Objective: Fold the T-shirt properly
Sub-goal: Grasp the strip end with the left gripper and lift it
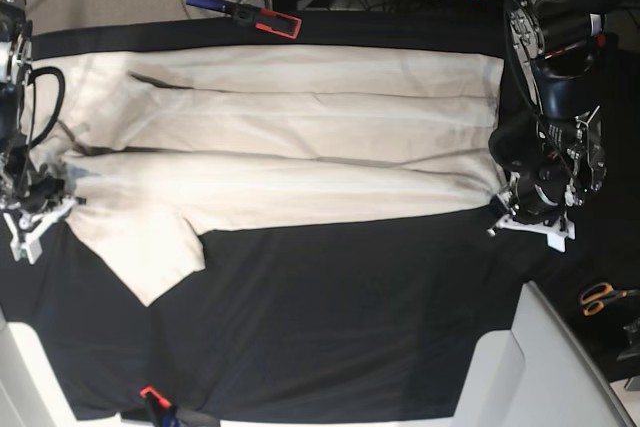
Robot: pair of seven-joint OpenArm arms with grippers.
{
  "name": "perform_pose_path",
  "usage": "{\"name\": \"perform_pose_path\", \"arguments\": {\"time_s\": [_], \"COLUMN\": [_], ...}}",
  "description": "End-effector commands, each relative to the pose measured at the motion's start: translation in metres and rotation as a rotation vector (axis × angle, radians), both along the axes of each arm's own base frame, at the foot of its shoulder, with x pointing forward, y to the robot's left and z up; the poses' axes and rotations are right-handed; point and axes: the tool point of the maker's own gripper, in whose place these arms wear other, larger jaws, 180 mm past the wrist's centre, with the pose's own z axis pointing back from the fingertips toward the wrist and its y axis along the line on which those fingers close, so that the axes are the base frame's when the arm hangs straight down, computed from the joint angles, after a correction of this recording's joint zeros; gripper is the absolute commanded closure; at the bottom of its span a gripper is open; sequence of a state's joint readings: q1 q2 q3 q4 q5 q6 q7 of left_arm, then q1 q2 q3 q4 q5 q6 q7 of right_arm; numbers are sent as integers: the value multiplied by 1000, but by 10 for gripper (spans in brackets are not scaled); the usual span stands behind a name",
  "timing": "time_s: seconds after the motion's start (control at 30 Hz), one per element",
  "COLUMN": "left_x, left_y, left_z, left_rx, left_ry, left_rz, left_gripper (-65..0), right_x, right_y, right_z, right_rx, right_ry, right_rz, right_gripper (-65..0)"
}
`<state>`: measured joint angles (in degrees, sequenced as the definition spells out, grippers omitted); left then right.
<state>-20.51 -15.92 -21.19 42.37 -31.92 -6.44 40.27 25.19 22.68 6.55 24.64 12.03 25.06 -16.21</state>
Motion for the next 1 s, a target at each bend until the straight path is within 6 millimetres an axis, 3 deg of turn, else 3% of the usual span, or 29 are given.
{"name": "perform_pose_path", "arguments": {"time_s": [0.0,0.07,0.17,0.3,0.43,0.53,0.73,0.97], "left_x": [23,27,40,51,53,49,47,44], "left_y": [5,-6,-22,-28,-26,-20,-14,-7], "left_z": [23,24,40,59,64,66,79,87], "left_rx": [27,54,107,134,146,164,199,227], "left_ry": [-68,-64,-109,-159,-172,-177,-211,-226], "left_rz": [-16,-75,-166,-200,-202,-202,-212,-219], "left_gripper": [0,0,0,0,0,0,0,0], "right_x": [9,18,29,35,38,51,56,54], "right_y": [-4,-4,-4,-4,-8,-9,-34,-46], "right_z": [9,18,31,39,43,61,82,87], "right_rx": [-4,-13,-28,-38,-45,-64,-64,-62], "right_ry": [-18,-49,-92,-114,-128,-193,-256,-271], "right_rz": [6,15,29,38,34,48,-30,-62], "right_gripper": [-3,-3,-2,-2,-2,-2,-2,-2]}}
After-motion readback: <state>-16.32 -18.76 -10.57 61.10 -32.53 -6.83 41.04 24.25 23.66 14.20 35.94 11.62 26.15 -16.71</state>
